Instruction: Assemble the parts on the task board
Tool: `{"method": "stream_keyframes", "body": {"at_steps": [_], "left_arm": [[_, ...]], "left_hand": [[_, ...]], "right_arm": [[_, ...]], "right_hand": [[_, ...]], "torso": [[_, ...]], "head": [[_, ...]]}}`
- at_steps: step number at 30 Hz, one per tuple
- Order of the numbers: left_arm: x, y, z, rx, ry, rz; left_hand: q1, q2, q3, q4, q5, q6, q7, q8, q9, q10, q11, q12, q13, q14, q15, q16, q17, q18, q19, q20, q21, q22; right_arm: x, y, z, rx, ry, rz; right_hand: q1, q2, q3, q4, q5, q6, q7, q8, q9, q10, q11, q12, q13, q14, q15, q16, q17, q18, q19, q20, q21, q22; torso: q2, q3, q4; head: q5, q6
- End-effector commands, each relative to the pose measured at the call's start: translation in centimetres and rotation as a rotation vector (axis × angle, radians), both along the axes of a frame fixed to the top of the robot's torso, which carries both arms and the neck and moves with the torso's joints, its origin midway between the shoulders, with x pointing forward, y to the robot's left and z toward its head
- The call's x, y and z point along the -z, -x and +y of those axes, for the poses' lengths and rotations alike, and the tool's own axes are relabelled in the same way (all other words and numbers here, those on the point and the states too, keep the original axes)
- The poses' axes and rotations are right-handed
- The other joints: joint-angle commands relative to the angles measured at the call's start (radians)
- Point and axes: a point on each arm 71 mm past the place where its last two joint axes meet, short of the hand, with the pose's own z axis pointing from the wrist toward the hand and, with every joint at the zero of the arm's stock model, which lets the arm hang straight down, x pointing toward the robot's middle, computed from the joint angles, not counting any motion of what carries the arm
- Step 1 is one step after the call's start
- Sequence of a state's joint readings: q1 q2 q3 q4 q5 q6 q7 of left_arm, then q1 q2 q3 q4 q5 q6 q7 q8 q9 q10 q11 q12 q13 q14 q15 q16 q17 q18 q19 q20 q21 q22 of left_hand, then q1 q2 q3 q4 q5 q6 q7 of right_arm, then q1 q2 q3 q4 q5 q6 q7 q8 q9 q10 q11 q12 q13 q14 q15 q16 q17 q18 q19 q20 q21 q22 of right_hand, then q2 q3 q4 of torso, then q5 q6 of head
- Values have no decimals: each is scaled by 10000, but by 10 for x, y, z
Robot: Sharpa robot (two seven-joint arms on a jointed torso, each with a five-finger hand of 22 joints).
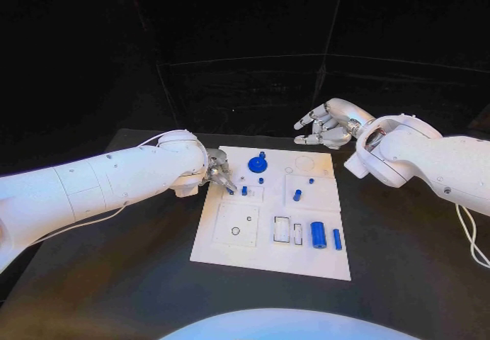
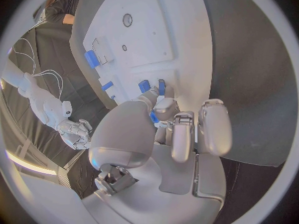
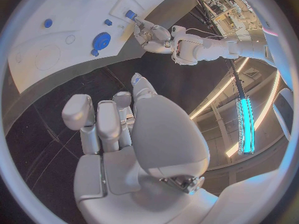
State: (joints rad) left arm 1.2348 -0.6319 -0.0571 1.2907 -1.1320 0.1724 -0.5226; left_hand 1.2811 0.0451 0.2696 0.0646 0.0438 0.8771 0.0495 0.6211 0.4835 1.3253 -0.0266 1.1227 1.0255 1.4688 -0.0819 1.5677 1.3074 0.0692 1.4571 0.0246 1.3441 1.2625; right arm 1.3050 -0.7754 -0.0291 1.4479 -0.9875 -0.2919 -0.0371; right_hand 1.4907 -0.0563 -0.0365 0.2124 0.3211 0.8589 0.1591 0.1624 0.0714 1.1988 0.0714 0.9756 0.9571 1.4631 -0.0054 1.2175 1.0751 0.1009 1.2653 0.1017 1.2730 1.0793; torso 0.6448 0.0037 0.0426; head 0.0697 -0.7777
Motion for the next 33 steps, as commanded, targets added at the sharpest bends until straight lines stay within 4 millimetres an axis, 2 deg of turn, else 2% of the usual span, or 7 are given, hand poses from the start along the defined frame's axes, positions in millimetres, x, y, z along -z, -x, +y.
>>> {"method": "stream_keyframes", "body": {"at_steps": [1, 5, 11, 15, 33], "left_arm": [[1, 0, 3, 40, -381, 61], [2, 0, 2, 75, -405, 91], [3, 2, 2, 144, -449, 160], [4, 3, 2, 192, -471, 202], [2, 5, -5, 396, -365, 172]], "left_hand": [[14, 74, 924, -845, 35, 24, -42, 70, 608, 76, -18, -65, -13, 1020, -39, 31, 2634, -5, 30, -34, -15, 9], [-9, 67, 955, -842, 34, 28, -41, 75, 611, 76, -16, -66, -15, 1020, -39, 31, 2634, -7, 32, -33, -11, 16], [-9, 67, 955, -842, 34, 28, -41, 75, 611, 76, -16, -66, -15, 1020, -39, 31, 2634, -7, 32, -33, -11, 16], [-34, 49, 985, -842, 34, 33, -42, 81, 615, 79, -16, -64, -13, 1020, -37, 31, 2634, -9, 35, -32, -6, 26], [-71, -27, 1097, -885, 33, 55, -56, 110, 636, 97, -26, -50, -4, 1020, -38, 31, 2634, -16, 46, -32, 15, 62]], "right_arm": [[-1, 0, 2, -115, -41, -10], [-1, 0, 2, -118, -42, -12], [-1, 0, 1, -108, -42, -15], [-1, 0, 1, -104, -42, -18], [-1, -1, 4, -170, -62, -38]], "right_hand": [[-30, 89, 23, 43, 41, -62, 17, 57, -10, -39, -29, 14, -9, 87, -42, -37, -8, 65, -51, -19, -50, -15], [-30, 89, 23, 43, 41, -62, 17, 57, -10, -39, -29, 14, -9, 87, -42, -37, -8, 65, -51, -19, -50, -15], [-11, 99, 37, 36, 44, -60, 16, 63, -9, -43, -30, 17, -11, 89, -43, -35, 0, 65, -49, -19, -52, -14], [-11, 99, 37, 36, 44, -60, 16, 63, -9, -43, -30, 17, -11, 89, -43, -35, 0, 65, -49, -19, -52, -14], [2, 101, 44, 31, 44, -61, 17, 66, -9, -43, -30, 23, -7, 89, -44, -41, -3, 66, -50, -20, -55, -18]], "torso": [[-2, 0, -4], [6, -3, -3], [-5, 12, 5], [0, -5, -4], [13, 1, -15]], "head": [[1, 4], [4, -9], [10, -23], [16, -33], [1, -20]]}}
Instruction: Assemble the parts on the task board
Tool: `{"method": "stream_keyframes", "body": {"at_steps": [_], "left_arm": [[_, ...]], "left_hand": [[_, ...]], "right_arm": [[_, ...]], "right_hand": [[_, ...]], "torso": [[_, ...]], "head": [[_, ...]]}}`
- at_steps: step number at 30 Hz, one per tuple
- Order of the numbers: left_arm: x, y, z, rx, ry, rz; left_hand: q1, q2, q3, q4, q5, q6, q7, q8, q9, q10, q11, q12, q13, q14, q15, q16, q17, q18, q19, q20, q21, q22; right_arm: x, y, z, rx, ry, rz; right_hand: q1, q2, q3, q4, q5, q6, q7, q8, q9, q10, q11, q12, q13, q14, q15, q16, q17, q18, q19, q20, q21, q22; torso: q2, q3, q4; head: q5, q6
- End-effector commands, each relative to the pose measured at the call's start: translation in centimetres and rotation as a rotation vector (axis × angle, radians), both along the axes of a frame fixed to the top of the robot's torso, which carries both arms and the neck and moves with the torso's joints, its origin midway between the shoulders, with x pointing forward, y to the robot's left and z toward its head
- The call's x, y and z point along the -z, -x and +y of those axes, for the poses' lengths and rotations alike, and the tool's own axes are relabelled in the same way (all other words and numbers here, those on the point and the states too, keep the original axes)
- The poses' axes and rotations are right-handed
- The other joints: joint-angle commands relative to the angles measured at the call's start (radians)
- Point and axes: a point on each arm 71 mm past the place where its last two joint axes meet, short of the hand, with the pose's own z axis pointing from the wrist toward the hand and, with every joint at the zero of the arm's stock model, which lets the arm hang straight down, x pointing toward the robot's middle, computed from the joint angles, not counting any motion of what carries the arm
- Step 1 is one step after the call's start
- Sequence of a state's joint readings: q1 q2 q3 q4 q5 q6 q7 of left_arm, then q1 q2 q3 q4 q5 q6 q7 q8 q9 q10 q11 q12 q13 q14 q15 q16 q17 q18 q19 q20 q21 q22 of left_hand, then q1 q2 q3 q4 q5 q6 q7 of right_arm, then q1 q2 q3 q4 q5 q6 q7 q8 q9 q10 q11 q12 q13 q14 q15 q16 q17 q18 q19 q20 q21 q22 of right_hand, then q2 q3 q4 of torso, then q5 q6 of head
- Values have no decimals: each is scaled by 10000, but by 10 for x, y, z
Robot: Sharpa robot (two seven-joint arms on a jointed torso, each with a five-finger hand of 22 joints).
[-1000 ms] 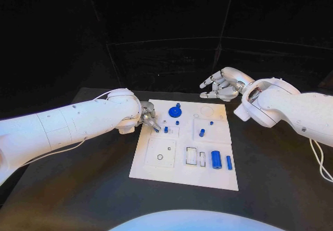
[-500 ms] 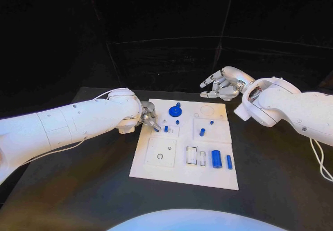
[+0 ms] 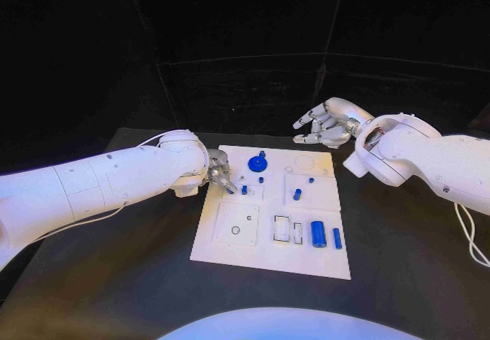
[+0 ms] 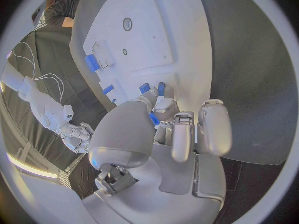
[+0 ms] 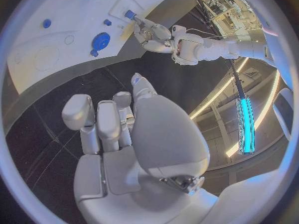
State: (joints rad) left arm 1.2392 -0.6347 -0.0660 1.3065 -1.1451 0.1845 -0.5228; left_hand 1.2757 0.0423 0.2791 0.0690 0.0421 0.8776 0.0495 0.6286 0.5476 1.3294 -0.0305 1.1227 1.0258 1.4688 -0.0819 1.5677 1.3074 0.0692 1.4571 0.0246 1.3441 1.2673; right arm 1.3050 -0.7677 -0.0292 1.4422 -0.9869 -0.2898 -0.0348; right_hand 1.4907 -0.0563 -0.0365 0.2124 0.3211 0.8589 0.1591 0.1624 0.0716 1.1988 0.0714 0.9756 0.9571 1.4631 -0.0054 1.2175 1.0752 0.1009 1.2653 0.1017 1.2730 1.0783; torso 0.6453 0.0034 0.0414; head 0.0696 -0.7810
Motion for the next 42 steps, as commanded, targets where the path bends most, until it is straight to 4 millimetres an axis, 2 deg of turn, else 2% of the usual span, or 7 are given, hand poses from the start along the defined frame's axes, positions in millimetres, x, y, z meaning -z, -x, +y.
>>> {"method": "stream_keyframes", "body": {"at_steps": [1, 11, 18, 30, 33, 37, 42], "left_arm": [[2, 2, -2, 152, -218, 160], [5, -2, -4, 278, -670, 545], [9, -5, -6, 338, -931, 729], [10, -7, -6, 170, -931, 724], [10, -8, -5, 62, -867, 731], [10, -8, -4, -81, -750, 656], [8, -9, 0, -333, -534, 390]], "left_hand": [[-16, 2, 1002, -929, 51, 50, -57, 35, -6, 56, 13, -50, -7, 1020, -38, 31, 2634, -16, 46, -32, 15, 13], [-54, -30, 1069, -938, 49, 54, -55, 42, 1, 48, 13, -73, -35, 1020, -39, 31, 2634, -15, 43, -32, 9, 10], [-96, -29, 1106, -922, 49, 54, -50, 42, 3, 43, 18, -83, -46, 1020, -36, 31, 2634, -15, 41, -31, 8, 12], [-234, -61, 1175, -869, 48, 23, -34, 19, -3, 40, 33, -96, -61, 1020, -26, 31, 2634, -13, 32, -26, -7, 1], [-436, -223, 1100, -793, 48, -30, -6, -48, -41, -5, 59, -166, -141, 1020, -12, 31, 2634, -10, 23, -18, -24, -14], [-1061, -693, 618, -508, 50, 71, 59, -74, -85, -25, 117, -186, -176, 1020, 27, 31, 2634, -5, 9, 6, -55, -45], [-2078, -1195, -299, 83, 52, 146, 118, -134, -156, -38, 172, -185, -210, 1020, 72, 31, 2634, 3, 1, 50, -85, -69]], "right_arm": [[-1, 0, 2, -126, -54, -43], [-1, 0, 3, -135, -59, -48], [-1, -1, 4, -156, -56, -38], [-1, -1, 4, -159, -55, -37], [-1, -1, 4, -156, -55, -39], [-1, -1, 4, -152, -58, -45], [-1, -1, 4, -144, -76, -43]], "right_hand": [[2, 101, 44, 31, 45, -61, 17, 66, -10, -43, -30, 23, -7, 89, -44, -41, -4, 66, -50, -20, -56, -9], [18, 105, 54, 24, 46, -64, 18, 69, -11, -49, -30, 21, -13, 89, -44, -45, -5, 68, -56, -20, -64, -20], [18, 105, 54, 24, 46, -64, 18, 69, -11, -49, -30, 21, -13, 89, -44, -45, -5, 68, -56, -20, -64, -20], [36, 103, 62, 14, 47, -67, 18, 71, -11, -56, -31, 19, -18, 87, -45, -55, -13, 68, -56, -21, -67, -21], [37, 103, 63, 14, 47, -67, 18, 72, -11, -58, -30, 17, -21, 87, -45, -56, -15, 69, -56, -21, -68, -23], [41, 102, 65, 12, 46, -68, 18, 73, -11, -66, -30, 7, -31, 86, -44, -61, -20, 70, -60, -21, -72, -29], [32, 97, 61, 18, 44, -71, 21, 74, -11, -75, -27, 0, -41, 81, -44, -79, -41, 76, -77, -21, -91, -58]], "torso": [[7, 10, -3], [-7, 18, 4], [1, 4, 6], [-6, 2, 4], [-10, 0, 11], [-4, -2, 15], [0, -9, 3]], "head": [[2, 10], [13, -27], [17, -35], [5, -47], [6, -52], [1, -55], [2, -28]]}}
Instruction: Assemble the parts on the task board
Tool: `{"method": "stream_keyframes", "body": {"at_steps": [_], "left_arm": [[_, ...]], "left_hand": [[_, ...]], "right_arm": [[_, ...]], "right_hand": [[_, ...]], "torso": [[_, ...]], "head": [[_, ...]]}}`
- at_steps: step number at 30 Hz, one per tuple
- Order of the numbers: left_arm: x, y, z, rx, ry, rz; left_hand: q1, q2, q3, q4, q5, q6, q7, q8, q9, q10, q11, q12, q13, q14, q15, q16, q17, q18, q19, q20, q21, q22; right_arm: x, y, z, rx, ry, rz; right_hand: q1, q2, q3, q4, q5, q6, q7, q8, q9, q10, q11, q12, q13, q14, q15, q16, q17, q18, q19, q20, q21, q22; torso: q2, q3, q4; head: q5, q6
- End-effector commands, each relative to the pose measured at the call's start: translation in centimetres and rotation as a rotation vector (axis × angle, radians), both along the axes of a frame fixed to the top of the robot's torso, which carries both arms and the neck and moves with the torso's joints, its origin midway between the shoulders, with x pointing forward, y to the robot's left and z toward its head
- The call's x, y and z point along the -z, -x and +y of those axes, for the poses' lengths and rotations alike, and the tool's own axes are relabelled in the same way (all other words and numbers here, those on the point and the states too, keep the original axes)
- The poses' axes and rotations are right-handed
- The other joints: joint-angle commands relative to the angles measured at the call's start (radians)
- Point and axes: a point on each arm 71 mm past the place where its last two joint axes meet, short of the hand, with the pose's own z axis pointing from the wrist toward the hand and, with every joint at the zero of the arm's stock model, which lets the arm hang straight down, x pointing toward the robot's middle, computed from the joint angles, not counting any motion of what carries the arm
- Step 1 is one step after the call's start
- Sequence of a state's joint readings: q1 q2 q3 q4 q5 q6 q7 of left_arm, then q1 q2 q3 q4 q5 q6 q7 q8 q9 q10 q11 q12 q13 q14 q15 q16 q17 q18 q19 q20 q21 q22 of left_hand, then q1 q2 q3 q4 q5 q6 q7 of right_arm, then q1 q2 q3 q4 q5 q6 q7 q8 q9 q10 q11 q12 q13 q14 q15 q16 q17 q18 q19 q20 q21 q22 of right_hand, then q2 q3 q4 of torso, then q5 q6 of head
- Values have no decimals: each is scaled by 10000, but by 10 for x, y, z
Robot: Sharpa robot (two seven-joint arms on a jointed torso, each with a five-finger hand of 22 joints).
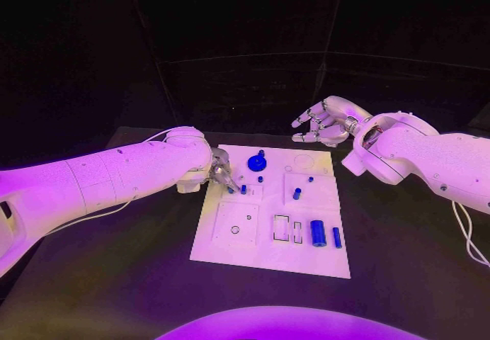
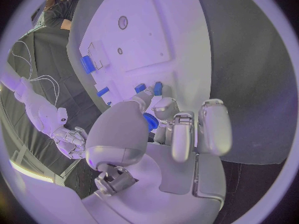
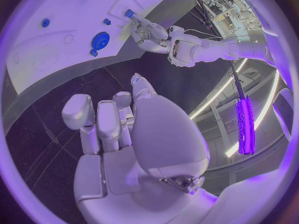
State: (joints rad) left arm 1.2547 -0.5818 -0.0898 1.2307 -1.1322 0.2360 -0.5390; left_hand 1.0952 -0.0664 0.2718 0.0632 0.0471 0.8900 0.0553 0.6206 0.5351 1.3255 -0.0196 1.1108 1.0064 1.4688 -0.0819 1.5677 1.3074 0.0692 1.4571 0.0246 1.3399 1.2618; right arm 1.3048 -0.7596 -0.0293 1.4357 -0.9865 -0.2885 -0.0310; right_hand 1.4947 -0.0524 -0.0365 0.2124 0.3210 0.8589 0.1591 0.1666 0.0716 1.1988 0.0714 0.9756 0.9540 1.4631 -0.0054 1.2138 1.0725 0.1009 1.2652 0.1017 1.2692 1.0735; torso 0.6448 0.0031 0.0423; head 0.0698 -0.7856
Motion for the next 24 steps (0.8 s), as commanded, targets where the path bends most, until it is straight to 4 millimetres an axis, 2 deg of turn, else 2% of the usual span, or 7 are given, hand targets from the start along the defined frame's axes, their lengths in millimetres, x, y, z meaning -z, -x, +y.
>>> {"method": "stream_keyframes", "body": {"at_steps": [1, 6, 12, 19, 21, 22, 24], "left_arm": [[2, 1, 6, -385, 33, -79], [1, 1, 12, -820, 586, -162], [-2, 1, 15, -1099, 1134, -410], [-7, -1, 17, -1380, 2533, -898], [-10, -3, 16, -1364, 3252, -1007], [-11, -3, 15, -1346, 3542, -1058], [-14, -5, 13, -1211, 4184, -1244]], "left_hand": [[-449, -171, -413, 268, -5, 18, 61, -70, -46, -10, 60, -75, -34, 1020, 73, 31, 2634, 6, 0, 57, -50, -20], [-894, -291, -1257, 821, 5, -211, 75, -277, -209, -146, 83, -231, -234, 1020, 53, 31, 2634, 12, 12, 62, -60, -12], [-799, -184, -1692, 1101, 1, -332, 125, -395, -351, -189, 108, -283, -314, 1020, 77, 31, 2634, 12, 23, 68, -68, -6], [-324, 86, -2177, 1317, 5, -548, 275, -632, -664, -773, 225, -1218, -1375, 1020, 175, 31, 2634, 59, -69, 160, -281, -236], [-88, 172, -2350, 1363, 4, -852, 414, -806, -819, -1862, 350, -2656, -2839, 846, 289, -306, 2046, 324, -611, 225, -1344, -1482], [-6, 222, -2424, 1401, 14, -943, 479, -844, -872, -2092, 402, -2852, -2956, 694, 338, -597, 1588, 444, -910, 285, -1929, -2131], [294, 167, -2643, 1383, 59, -1304, 679, -1018, -1040, -2971, 629, -3534, -3341, 36, 480, -1782, -50, 845, -1989, 422, -3975, -4307]], "right_arm": [[-2, 0, 1, -88, -65, -35], [-2, 0, 0, -72, -73, -38], [-2, 0, 0, -52, -76, -45], [-1, -1, -1, -18, -69, -46], [-1, -1, -2, 0, -65, -46], [-1, -1, -2, 5, -64, -46], [-1, -1, -2, 13, -63, -46]], "right_hand": [[-27, 54, 55, 32, 42, -79, 24, 33, -13, -83, -22, -4, -17, 80, -41, -48, -17, 78, -83, -20, -62, -20], [-44, 54, 52, 46, 43, -84, 27, 34, -14, -89, -19, -5, -22, 79, -39, -55, -21, 78, -84, -19, -66, -24], [-74, 58, 46, 70, 43, -92, 30, 37, -14, -94, -15, -5, -29, 82, -35, -51, -7, 80, -89, -18, -76, -36], [-92, 62, 44, 84, 46, -96, 32, 39, -15, -95, -13, 1, -27, 81, -34, -58, -11, 82, -95, -16, -86, -48], [-95, 63, 44, 87, 46, -97, 32, 40, -15, -95, -12, 3, -26, 81, -33, -58, -11, 82, -95, -16, -86, -47], [-103, 65, 43, 94, 48, -98, 33, 41, -15, -94, -12, 6, -25, 81, -32, -59, -10, 81, -93, -16, -85, -45], [-103, 65, 43, 94, 48, -98, 33, 41, -15, -94, -12, 6, -25, 81, -32, -59, -10, 81, -93, -16, -85, -45]], "torso": [[3, -8, -6], [3, 0, 0], [-2, 3, 3], [2, 1, -5], [-1, 8, 1], [-2, 11, 6], [-3, 14, 11]], "head": [[-3, 23], [-27, 21], [-23, 13], [-57, -11], [-63, -9], [-65, -2], [-58, 11]]}}
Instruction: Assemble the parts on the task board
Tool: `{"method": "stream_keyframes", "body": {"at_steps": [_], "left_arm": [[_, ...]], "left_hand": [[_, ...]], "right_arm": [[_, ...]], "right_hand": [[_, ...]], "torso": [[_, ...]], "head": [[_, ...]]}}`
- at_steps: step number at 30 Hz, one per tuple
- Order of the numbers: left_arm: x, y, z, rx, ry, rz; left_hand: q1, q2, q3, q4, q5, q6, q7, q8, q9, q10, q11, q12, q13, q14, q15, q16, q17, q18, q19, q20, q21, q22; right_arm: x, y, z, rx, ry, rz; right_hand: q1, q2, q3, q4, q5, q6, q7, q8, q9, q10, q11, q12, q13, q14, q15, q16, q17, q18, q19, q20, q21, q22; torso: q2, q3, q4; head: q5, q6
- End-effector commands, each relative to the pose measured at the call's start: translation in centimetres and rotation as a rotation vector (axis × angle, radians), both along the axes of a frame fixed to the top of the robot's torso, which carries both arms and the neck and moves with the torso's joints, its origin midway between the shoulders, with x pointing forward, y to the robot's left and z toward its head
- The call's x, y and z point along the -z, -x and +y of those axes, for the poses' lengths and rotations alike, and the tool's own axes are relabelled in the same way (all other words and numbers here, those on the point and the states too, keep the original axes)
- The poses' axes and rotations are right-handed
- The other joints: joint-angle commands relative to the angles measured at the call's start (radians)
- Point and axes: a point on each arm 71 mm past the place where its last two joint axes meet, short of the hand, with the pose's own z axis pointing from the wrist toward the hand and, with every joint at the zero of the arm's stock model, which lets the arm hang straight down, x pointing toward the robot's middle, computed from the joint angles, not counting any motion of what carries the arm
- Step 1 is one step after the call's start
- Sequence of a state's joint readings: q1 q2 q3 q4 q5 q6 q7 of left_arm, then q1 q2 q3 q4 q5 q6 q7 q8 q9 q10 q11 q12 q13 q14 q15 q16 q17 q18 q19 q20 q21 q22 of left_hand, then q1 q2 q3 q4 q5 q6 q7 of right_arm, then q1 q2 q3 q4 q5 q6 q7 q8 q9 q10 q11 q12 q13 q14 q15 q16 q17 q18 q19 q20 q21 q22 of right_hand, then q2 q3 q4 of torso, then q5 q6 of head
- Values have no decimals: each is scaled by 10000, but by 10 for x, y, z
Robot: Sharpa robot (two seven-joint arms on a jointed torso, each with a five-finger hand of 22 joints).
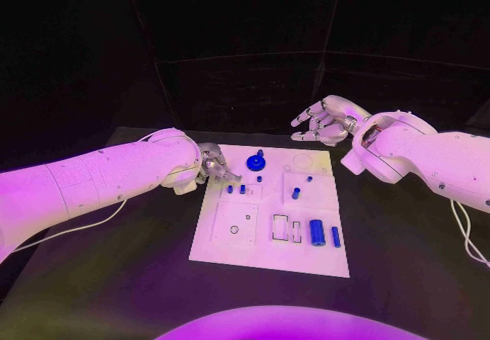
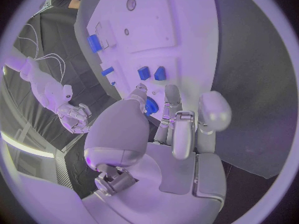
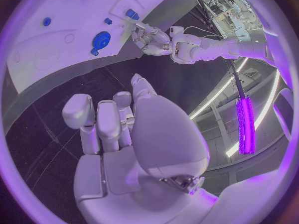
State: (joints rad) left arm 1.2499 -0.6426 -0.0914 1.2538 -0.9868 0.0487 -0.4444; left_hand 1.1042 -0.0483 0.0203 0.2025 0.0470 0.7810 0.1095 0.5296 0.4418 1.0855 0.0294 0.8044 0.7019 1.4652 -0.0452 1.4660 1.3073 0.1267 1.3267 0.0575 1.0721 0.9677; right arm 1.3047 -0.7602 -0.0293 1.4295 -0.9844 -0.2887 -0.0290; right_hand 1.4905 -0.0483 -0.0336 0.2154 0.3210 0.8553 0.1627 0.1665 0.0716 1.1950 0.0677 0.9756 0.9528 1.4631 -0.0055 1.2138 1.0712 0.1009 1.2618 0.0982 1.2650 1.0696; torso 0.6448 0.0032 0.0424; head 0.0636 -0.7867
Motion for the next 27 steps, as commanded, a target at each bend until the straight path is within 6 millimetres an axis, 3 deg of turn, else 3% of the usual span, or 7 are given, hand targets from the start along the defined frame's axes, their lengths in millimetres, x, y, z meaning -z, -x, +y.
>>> {"method": "stream_keyframes", "body": {"at_steps": [1, 5, 8, 11, 15, 18, 27], "left_arm": [[-12, -5, -12, 280, 2443, -985], [-19, -7, -22, 919, 3302, -1766], [-25, -7, -34, 2034, 3210, -2883], [-27, -6, -46, 2976, 2753, -3766], [-24, -6, -56, 3681, 2001, -4130], [-19, -7, -60, 3892, 1573, -4182], [-8, -12, -71, 4173, 735, -4093]], "left_hand": [[479, 74, -270, -8, 8, -290, 252, -147, -239, -949, 291, -830, -597, -320, 275, -1500, -928, 454, -1204, 226, -2431, -2456], [1595, 233, -168, -496, 30, -408, 376, -245, -484, -1638, 460, -1394, -1089, -1084, 421, -2700, -2390, 527, -1573, 393, -3253, -3099], [2983, 667, 557, -1174, 42, -102, 456, -358, -754, -1793, 497, -1876, -1616, -1544, 462, -3286, -3093, 557, -1730, 446, -3600, -3316], [3227, 466, 780, -1311, 16, 212, 433, -746, -1216, -1602, 500, -2267, -2194, -1684, 493, -3484, -3403, 564, -1687, 492, -3827, -3486], [3288, 78, 858, -1407, -11, 58, 506, -1452, -1791, -2145, 678, -3174, -3014, -1828, 610, -3802, -3911, 557, -1571, 557, -4009, -3639], [3259, -22, 862, -1451, -6, 209, 590, -1796, -2127, -2156, 762, -3550, -3496, -1516, 656, -3534, -3747, 546, -1299, 620, -4030, -3709], [3291, -172, 949, -1685, 7, 802, 518, -2386, -2803, -1685, 673, -3919, -4390, -322, 542, -1919, -2099, 509, -290, 488, -3389, -3295]], "right_arm": [[-1, 0, 0, -43, -58, -47], [-1, -1, 1, -50, -60, -48], [-1, -1, 2, -61, -62, -49], [-1, -1, 2, -57, -62, -50], [-1, -1, 2, -64, -66, -53], [-2, -1, 2, -62, -84, -85], [-2, -1, 4, -87, -113, -127]], "right_hand": [[-61, 24, 13, 64, 48, -62, -3, 41, -15, -57, 25, 6, -13, 81, -32, -59, 3, 81, -58, 19, -44, -6], [-61, 24, 13, 64, 48, -62, -3, 41, -15, -57, 25, 6, -13, 81, -32, -59, 3, 81, -58, 19, -44, -6], [-62, 25, 13, 65, 49, -62, -3, 41, -15, -57, 25, 7, -13, 82, -32, -58, 5, 81, -58, 19, -44, -6], [-71, 31, 15, 74, 53, -65, -3, 43, -15, -57, 26, 11, -12, 85, -31, -51, 18, 82, -60, 20, -49, -11], [-71, 38, 19, 77, 57, -65, -3, 45, -15, -50, 25, 24, -2, 86, -31, -51, 20, 80, -55, 20, -46, -5], [-62, 60, 36, 81, 69, -65, -4, 51, -14, -43, 23, 39, 8, 90, -32, -44, 35, 79, -49, 21, -43, 2], [-41, 81, 58, 77, 85, -64, -6, 58, -13, -45, 20, 45, 6, 93, -33, -46, 39, 78, -44, 21, -44, 5]], "torso": [[-1, 11, 5], [6, 7, 5], [11, -8, -10], [5, -12, -11], [10, 7, -27], [18, -3, -38], [15, -2, -6]], "head": [[12, 32], [-12, 78], [-31, 104], [-72, 120], [-67, 142], [-92, 154], [-102, 137]]}}
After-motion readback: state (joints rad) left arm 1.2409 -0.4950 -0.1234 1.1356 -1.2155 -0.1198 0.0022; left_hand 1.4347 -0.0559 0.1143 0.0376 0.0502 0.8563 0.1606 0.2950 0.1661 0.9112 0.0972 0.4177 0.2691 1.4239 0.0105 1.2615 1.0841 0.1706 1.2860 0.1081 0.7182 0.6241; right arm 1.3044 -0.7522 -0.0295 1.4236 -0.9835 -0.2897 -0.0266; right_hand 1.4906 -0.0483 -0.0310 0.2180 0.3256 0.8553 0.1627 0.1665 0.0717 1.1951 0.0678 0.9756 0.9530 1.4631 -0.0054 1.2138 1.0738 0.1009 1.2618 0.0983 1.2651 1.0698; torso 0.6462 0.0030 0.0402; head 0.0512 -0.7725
